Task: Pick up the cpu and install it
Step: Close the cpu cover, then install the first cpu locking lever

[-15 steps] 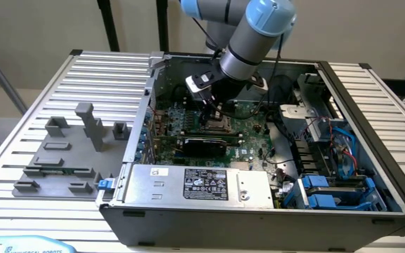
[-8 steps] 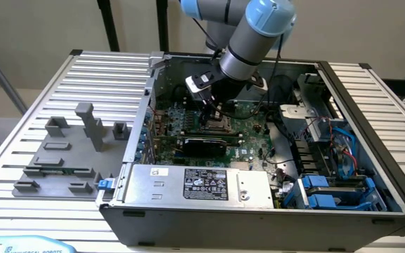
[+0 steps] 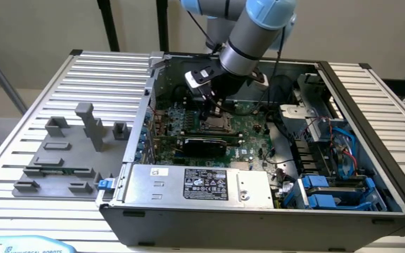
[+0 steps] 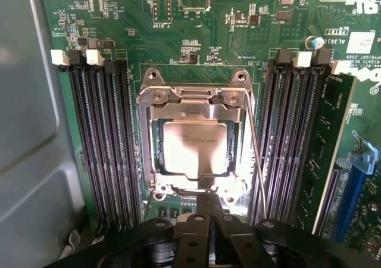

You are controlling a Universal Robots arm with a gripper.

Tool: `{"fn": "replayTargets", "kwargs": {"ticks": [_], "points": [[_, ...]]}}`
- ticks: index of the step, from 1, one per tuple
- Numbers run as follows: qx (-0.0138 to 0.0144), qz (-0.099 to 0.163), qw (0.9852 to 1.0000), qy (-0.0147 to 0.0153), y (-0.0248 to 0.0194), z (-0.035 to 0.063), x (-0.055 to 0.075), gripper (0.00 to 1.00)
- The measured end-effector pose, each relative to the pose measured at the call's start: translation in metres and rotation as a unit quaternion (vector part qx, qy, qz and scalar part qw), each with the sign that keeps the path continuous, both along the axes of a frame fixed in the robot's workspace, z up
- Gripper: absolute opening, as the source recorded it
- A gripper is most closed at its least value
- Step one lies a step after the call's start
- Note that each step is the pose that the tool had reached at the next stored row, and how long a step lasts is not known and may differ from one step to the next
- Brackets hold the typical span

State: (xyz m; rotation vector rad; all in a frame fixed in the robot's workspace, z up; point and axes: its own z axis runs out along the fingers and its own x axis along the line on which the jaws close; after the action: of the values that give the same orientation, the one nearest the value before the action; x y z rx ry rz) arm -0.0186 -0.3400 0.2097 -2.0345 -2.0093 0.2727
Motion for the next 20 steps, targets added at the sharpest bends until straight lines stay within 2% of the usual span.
{"fn": "replayTargets", "kwargs": {"ticks": [5, 6, 11, 20], "points": [[0.0002, 0.0, 1.0, -0.0001, 0.0001, 0.0045, -0.011, 0.11], [0.0001, 0.0, 1.0, 0.0, 0.0, 0.0057, -0.028, 0.11], [0.0001, -0.001, 1.0, 0.0, 0.0001, 0.0058, -0.052, 0.11], [0.0006, -0.002, 1.0, 0.0001, 0.0, 0.0065, -0.057, 0.11]]}}
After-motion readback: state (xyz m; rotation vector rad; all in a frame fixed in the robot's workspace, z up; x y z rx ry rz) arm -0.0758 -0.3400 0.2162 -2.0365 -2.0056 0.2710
